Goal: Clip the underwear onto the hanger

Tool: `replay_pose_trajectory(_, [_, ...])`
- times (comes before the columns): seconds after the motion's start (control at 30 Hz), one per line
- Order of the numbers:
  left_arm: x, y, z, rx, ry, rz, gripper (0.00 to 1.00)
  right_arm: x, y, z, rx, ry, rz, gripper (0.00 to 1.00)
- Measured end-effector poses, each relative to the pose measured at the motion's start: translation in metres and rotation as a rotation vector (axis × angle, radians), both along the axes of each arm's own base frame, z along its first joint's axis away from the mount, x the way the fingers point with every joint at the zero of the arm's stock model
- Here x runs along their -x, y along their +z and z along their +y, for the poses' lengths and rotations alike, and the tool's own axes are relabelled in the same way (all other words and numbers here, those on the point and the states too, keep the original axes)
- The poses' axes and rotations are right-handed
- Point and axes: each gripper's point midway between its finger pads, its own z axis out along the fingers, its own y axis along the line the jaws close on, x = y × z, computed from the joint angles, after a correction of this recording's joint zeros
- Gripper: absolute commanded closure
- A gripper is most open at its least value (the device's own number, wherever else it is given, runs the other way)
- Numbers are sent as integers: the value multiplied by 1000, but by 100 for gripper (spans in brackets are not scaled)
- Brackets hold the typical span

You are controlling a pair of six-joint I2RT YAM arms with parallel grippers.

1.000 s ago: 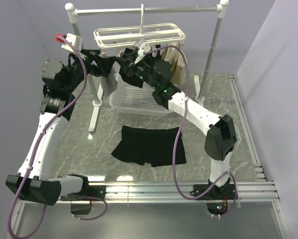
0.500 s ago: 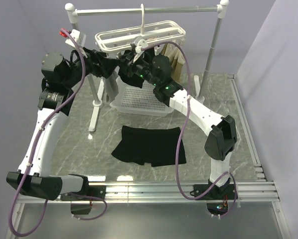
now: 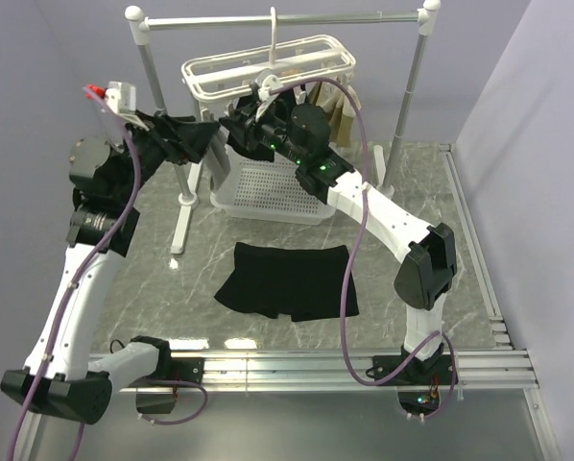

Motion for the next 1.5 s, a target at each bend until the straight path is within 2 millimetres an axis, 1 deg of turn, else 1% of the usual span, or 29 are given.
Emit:
replay_pose_trajectory(0.13, [6,17,18,24,103,-47,24,0,3,-1,-7,-5,5,100])
replay_pose_trajectory(0.2, [10,22,19,25,109,-61,25,0,3,-1,-8,-4,7,100])
replay_pose_trajectory(0.27, [14,23,14,18,70,-67,27,0,5,-1,-9,-2,10,100])
replay_pose_trajectory(0.37, [19,20,1,5,-4,-61,26,2,7,-1,-12,0,12,100])
replay_pose_trajectory(0.5, [17,16,-20,-1,-80,-34,24,4,8,-1,-13,8,18,100])
replay_pose_trajectory(0.6, [8,14,-26,10,-93,1,25,5,7,-1,-13,13,28,100])
replay_pose_trajectory(0.7, [-6,11,-27,25,-78,45,25,5,6,-1,-12,14,34,100])
replay_pose_trajectory(0.87, [-33,-1,-23,42,-11,126,32,8,6,-1,-9,22,42,100])
replay_pose_trajectory(1.0, [-47,-9,-19,43,40,165,33,11,10,-2,-21,32,51,100])
replay_pose_trajectory(1.1, [-53,-10,-18,44,61,176,33,13,11,-2,-23,38,53,100])
replay_pose_trajectory(1.33, [-62,-1,-15,49,91,155,33,15,13,-1,-22,53,55,100])
replay_pose_trajectory(1.5, [-66,-2,-16,45,92,157,35,17,17,0,-25,63,48,100])
